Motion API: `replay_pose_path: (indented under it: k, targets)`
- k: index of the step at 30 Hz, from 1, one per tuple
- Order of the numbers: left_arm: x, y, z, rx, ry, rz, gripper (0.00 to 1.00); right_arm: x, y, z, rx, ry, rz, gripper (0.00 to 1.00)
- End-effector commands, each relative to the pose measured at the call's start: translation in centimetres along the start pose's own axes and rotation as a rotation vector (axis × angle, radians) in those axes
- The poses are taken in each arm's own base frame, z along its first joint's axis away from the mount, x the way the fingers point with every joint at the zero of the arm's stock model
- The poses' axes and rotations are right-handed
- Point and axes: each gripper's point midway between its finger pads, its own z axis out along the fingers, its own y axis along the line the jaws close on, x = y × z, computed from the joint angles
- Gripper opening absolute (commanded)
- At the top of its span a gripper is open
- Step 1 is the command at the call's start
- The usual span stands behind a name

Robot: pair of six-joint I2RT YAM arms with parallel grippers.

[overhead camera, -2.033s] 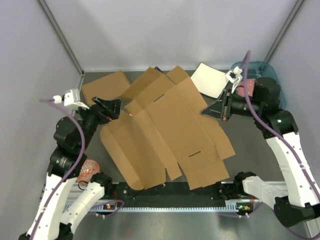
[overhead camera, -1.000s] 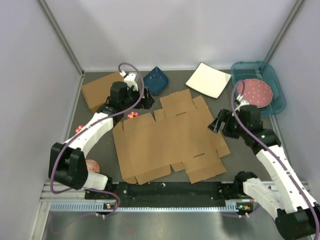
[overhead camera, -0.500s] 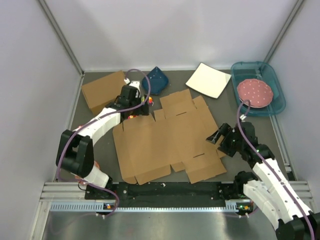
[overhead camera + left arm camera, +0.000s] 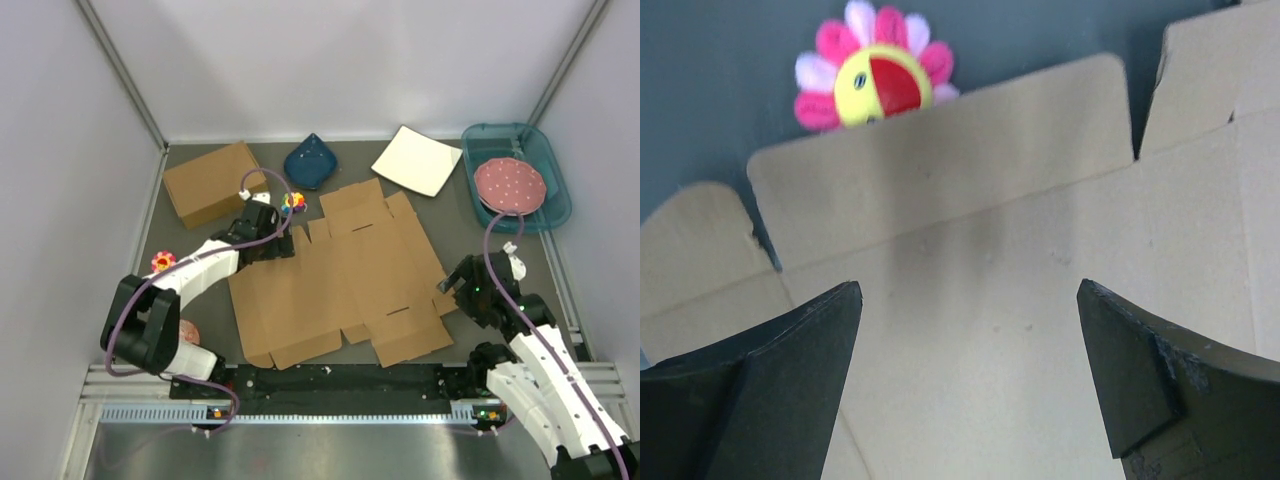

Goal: Fold the paper box

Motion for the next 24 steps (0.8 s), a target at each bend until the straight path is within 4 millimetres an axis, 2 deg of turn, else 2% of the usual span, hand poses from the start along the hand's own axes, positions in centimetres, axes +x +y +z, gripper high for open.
replay_pose_path:
  k: [1, 5, 6, 8, 9, 11, 14, 15, 18, 21, 24]
  targets:
    - [0.7, 0.4, -1.0, -0.001, -0.036, -0.083, 0.94, 0.2, -1.4, 1.3, 0.081, -0.016, 0.055, 0.87]
    - [1.2, 0.5, -2.0, 0.016, -0.051, -0.111, 0.93, 0.6, -0.6, 3.2, 0.043, -0.009, 0.071, 0.87]
    - [1.3, 0.5, -2.2, 0.020, -0.051, -0.116, 0.93, 0.2, 0.6, 3.7, -0.005, -0.023, 0.080, 0.87]
    - [1.1, 0.3, -2.9, 0.036, -0.068, -0.125, 0.93, 0.4, 1.0, 4.4, -0.027, -0.021, 0.083, 0.85]
    - [1.1, 0.3, -3.2, 0.044, -0.070, -0.127, 0.93, 0.0, 1.7, 4.6, -0.057, -0.029, 0.080, 0.82]
    - [0.9, 0.3, -3.9, 0.052, -0.082, -0.128, 0.93, 0.2, 1.9, 5.1, -0.063, -0.019, 0.058, 0.77]
    - [0.4, 0.0, -4.8, 0.072, -0.101, -0.129, 0.92, 0.1, 2.4, 5.7, -0.089, -0.029, 0.036, 0.67]
    - [0.4, -0.1, -5.0, 0.080, -0.102, -0.131, 0.92, 0.1, 2.5, 5.8, -0.101, -0.034, 0.031, 0.60]
    - [-0.1, -0.5, -5.7, 0.103, -0.114, -0.131, 0.92, -0.1, 3.3, 6.4, -0.173, -0.067, 0.024, 0.53]
    - [-0.5, -0.8, -6.4, 0.122, -0.128, -0.130, 0.91, 0.5, 4.1, 7.1, -0.237, -0.057, 0.012, 0.53]
    - [-0.8, -0.9, -7.1, 0.131, -0.136, -0.123, 0.91, 1.0, 4.0, 8.0, -0.224, -0.030, -0.007, 0.50]
